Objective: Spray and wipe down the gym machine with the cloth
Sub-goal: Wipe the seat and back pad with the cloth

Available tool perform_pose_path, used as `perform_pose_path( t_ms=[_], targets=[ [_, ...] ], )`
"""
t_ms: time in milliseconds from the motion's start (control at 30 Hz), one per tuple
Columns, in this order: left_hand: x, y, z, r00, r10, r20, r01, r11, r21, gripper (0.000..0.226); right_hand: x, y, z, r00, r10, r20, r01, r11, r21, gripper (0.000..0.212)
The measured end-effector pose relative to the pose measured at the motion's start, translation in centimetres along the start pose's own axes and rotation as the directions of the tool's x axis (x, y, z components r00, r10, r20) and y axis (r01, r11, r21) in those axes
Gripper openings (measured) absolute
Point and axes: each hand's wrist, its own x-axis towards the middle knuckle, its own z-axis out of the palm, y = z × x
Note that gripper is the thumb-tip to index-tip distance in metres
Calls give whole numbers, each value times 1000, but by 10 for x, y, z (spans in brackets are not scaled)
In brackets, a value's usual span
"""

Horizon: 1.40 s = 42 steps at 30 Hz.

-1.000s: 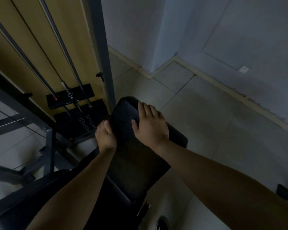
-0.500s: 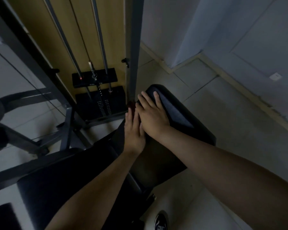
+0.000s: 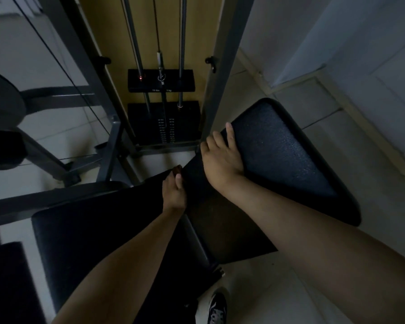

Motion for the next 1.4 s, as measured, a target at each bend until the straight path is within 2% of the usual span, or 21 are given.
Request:
perform_pose_path(
  t_ms=[100,233,333,400,467,533,633,733,800,867,933,1000,1067,1200,1267,1333,1367,1400],
  targets=[
    [-33,21,12,1000,-20,-5,20,1000,-1,58,-1,-2,3,1000,-24,-9,24,1000,3,50],
    [-108,30,34,978,201,57,-203,979,36,53,-3,-7,12,999,-42,-1,42,999,11,58],
    [-155,23,45,937,313,158,-332,937,112,53,-6,-7,12,997,-72,15,72,997,-3,86],
    [-161,21,44,923,340,178,-363,925,113,52,-6,-6,13,997,-73,-1,73,997,5,78],
    [-141,22,39,950,277,143,-288,956,61,51,-5,-6,15,997,-68,-24,68,998,17,68],
    [-106,24,32,987,147,61,-146,989,-17,51,-5,-7,18,997,-63,-41,64,998,22,66],
    [-60,29,25,999,-3,-36,-1,995,-103,57,-6,-6,24,994,-65,-92,68,997,26,64],
    [-56,28,31,996,7,-91,-15,996,-93,58,-7,-4,25,984,-98,-149,109,992,66,63],
    [-81,26,42,993,85,-84,-91,993,-71,56,-13,-5,32,968,-102,-230,160,955,248,62],
    [-118,24,54,973,218,-80,-224,972,-70,51,-34,-12,43,928,-48,-369,252,812,527,53],
    [-156,24,65,932,355,-76,-362,926,-106,58,-77,-20,56,915,42,-402,301,593,747,45],
    [-176,12,76,910,414,-9,-413,906,-86,55,-135,-25,73,934,152,-324,238,413,879,36],
    [-182,-3,79,900,429,73,-434,896,88,57,-191,-29,96,942,294,-164,90,252,964,25],
    [-169,-6,59,904,410,117,-417,908,39,53,-242,-37,126,922,372,106,-112,-6,994,19],
    [-152,5,56,958,280,63,-280,960,-3,52,-245,-38,131,882,361,302,-267,-144,953,24],
    [-134,22,53,994,106,-16,-107,991,-84,56,-247,-37,140,799,342,495,-428,-256,867,17],
    [-128,29,52,998,58,-33,-61,992,-106,59,-249,-36,144,754,324,572,-485,-313,817,7],
    [-128,32,53,998,42,-35,-46,993,-110,61,-250,-34,145,734,287,615,-510,-365,779,11]
  ],
)
